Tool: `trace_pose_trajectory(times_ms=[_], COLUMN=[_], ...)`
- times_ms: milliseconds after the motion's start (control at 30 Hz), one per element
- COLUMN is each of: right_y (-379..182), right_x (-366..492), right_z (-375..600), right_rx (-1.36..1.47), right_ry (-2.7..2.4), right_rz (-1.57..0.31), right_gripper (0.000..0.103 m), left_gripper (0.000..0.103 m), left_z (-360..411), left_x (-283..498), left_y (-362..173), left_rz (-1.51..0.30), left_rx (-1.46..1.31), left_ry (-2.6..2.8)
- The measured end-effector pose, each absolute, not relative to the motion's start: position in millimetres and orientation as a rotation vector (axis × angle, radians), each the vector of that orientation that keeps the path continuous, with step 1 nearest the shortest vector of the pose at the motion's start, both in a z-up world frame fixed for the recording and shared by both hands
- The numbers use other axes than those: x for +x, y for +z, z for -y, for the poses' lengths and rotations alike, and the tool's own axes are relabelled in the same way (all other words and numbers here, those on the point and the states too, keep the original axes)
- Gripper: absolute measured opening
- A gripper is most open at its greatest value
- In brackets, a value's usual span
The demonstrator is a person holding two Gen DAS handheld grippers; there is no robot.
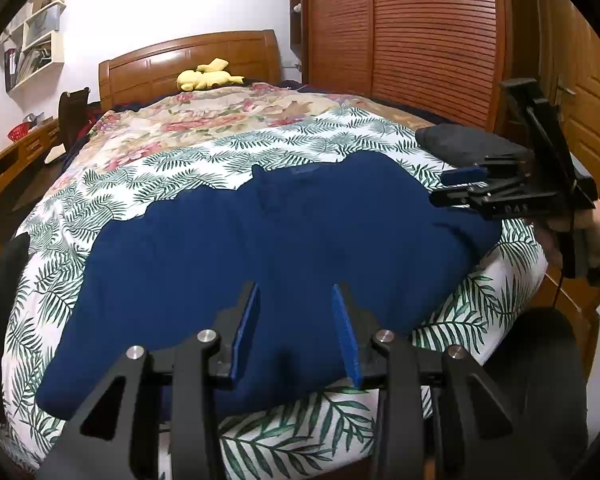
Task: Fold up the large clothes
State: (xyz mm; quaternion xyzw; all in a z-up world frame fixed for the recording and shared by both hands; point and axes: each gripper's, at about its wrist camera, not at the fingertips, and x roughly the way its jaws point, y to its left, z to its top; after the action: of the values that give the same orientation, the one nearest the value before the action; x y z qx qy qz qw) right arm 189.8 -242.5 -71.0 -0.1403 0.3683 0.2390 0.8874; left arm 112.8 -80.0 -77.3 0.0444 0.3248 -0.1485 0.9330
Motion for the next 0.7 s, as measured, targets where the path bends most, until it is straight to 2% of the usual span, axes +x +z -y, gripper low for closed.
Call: trace_pose_trajectory(times_ms=[200,700], right_y=[-76,-113], right_x=[177,175], right_z=[266,306], right_rx=[-0.262,-0.113], right_ry=[0.482,0.408], right_rz=[-0.781,-0.882], right_gripper=[0.051,0.068], left_gripper=[0.036,0.036], left_z=[86,94], left_x=[112,122], left_y=[-78,-102], left_rz=[-0.676,-0.741], left_rx=[0.086,0.126], left_ry=[-0.296,-0.318])
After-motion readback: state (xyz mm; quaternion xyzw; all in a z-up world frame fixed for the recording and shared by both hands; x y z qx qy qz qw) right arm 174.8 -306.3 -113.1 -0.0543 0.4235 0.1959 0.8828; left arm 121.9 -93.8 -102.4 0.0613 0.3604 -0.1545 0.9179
